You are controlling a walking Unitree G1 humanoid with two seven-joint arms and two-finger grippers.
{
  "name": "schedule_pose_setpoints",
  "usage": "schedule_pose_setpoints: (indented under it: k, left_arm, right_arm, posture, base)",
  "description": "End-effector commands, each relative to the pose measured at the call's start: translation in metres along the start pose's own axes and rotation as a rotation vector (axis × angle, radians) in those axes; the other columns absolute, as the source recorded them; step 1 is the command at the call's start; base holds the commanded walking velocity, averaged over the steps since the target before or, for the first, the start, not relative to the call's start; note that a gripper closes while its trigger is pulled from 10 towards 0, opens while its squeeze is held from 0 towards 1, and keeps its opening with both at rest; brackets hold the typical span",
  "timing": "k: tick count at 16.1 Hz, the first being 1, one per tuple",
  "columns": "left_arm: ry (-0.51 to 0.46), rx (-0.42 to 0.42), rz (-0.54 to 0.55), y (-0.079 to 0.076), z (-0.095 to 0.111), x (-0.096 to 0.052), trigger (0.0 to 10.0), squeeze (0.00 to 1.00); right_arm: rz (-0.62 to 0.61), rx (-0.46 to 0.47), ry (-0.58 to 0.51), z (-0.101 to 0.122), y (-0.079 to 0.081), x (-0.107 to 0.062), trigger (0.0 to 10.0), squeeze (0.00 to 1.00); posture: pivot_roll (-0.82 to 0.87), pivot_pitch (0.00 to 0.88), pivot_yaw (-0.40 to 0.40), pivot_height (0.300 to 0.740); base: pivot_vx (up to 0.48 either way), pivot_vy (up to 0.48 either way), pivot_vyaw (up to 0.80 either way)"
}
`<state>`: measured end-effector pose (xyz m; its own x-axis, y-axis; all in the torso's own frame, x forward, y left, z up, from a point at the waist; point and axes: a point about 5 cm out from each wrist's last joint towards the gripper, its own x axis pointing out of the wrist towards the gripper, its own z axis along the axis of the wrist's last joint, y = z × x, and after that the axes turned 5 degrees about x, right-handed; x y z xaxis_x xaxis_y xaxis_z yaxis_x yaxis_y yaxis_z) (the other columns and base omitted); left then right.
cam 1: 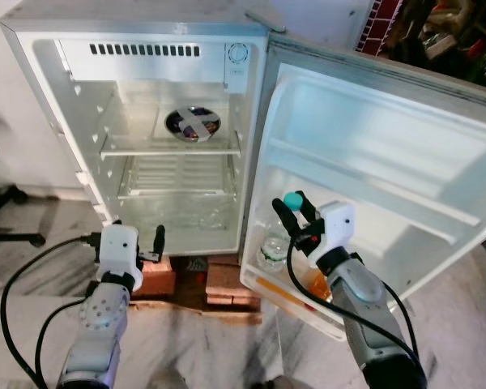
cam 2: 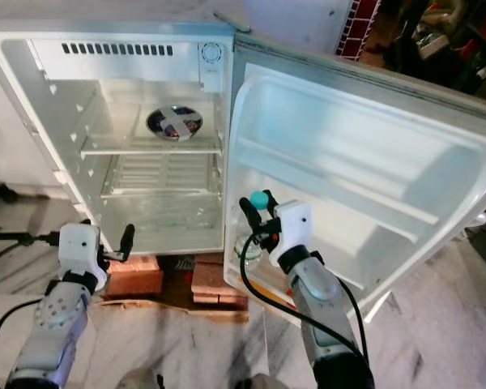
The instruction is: Restocking fridge
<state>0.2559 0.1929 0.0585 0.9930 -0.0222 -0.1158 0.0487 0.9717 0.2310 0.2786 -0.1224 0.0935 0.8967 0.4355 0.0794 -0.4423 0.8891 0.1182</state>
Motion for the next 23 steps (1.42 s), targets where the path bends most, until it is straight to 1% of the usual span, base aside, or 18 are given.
schedule_pose_setpoints:
  k: [1, 5, 6, 8, 9, 10, 11, 15, 18, 23]
  left_arm:
    - [0.003, 0.004, -0.005, -0.002, 0.0015, 0.0001, 10.0, 0.0]
    - [0.007, 0.005, -0.002, -0.0027, 0.0017, 0.0009, 10.0, 0.0]
    - [0.008, 0.004, -0.002, -0.0029, 0.0018, 0.0011, 10.0, 0.0]
    - [0.005, -0.001, -0.003, -0.0035, 0.0022, 0.0014, 10.0, 0.0]
    - [-0.018, -0.042, -0.002, -0.0046, 0.0057, 0.0024, 10.0, 0.0]
    - [-0.039, -0.051, -0.002, -0.0052, 0.0088, 0.003, 10.0, 0.0]
    - [-0.035, -0.056, 0.004, -0.0048, 0.0083, 0.0033, 10.0, 0.0]
    - [-0.038, -0.039, 0.009, -0.0006, 0.0079, 0.0041, 10.0, 0.0]
    - [-0.047, -0.039, 0.004, 0.0013, 0.0077, 0.0049, 10.0, 0.0]
    - [-0.044, -0.029, -0.007, 0.0018, 0.0066, 0.0054, 10.0, 0.0]
  right_arm:
    - [0.017, -0.007, -0.028, 0.0079, 0.001, 0.0023, 10.0, 0.0]
    - [0.018, -0.009, -0.028, 0.0085, 0.0, 0.0025, 10.0, 0.0]
    - [0.019, -0.011, -0.032, 0.0091, -0.0002, 0.0026, 10.0, 0.0]
    - [0.013, -0.02, -0.039, 0.0106, -0.001, 0.0033, 10.0, 0.0]
    - [0.012, -0.026, -0.041, 0.0115, -0.0014, 0.0039, 10.0, 0.0]
    - [0.03, -0.042, -0.039, 0.0115, 0.0, 0.0043, 10.0, 0.0]
    - [0.032, -0.045, -0.04, 0.0114, 0.0012, 0.0045, 10.0, 0.0]
    - [0.037, -0.053, -0.042, 0.0117, 0.003, 0.0055, 10.0, 0.0]
    - [0.005, -0.073, -0.066, 0.0158, -0.0008, 0.008, 10.0, 0.0]
    - [0.016, -0.083, -0.067, 0.0136, 0.0049, 0.0064, 10.0, 0.0]
  posture:
    - [0.11, 0.063, -0.061, 0.65]
    - [0.1, 0.065, -0.063, 0.595]
    - [0.1, 0.065, -0.063, 0.591]
    - [0.1, 0.064, -0.064, 0.591]
    - [0.1, 0.065, -0.064, 0.591]
    - [0.1, 0.063, -0.064, 0.591]
    - [0.1, 0.063, -0.064, 0.591]
    - [0.1, 0.064, -0.064, 0.591]
    - [0.11, 0.067, -0.059, 0.591]
    - [0.1, 0.065, -0.057, 0.591]
  base:
    - [0.0, 0.0, 0.0]
    - [0.0, 0.0, 0.0]
    - [0.0, 0.0, 0.0]
    - [0.0, 0.0, 0.0]
    - [0.0, 0.0, 0.0]
    - [0.0, 0.0, 0.0]
    - [0.0, 0.0, 0.0]
    - [0.0, 0.0, 0.0]
    - [0.0, 0.0, 0.0]
    - [0.322, 0.0, 0.0]
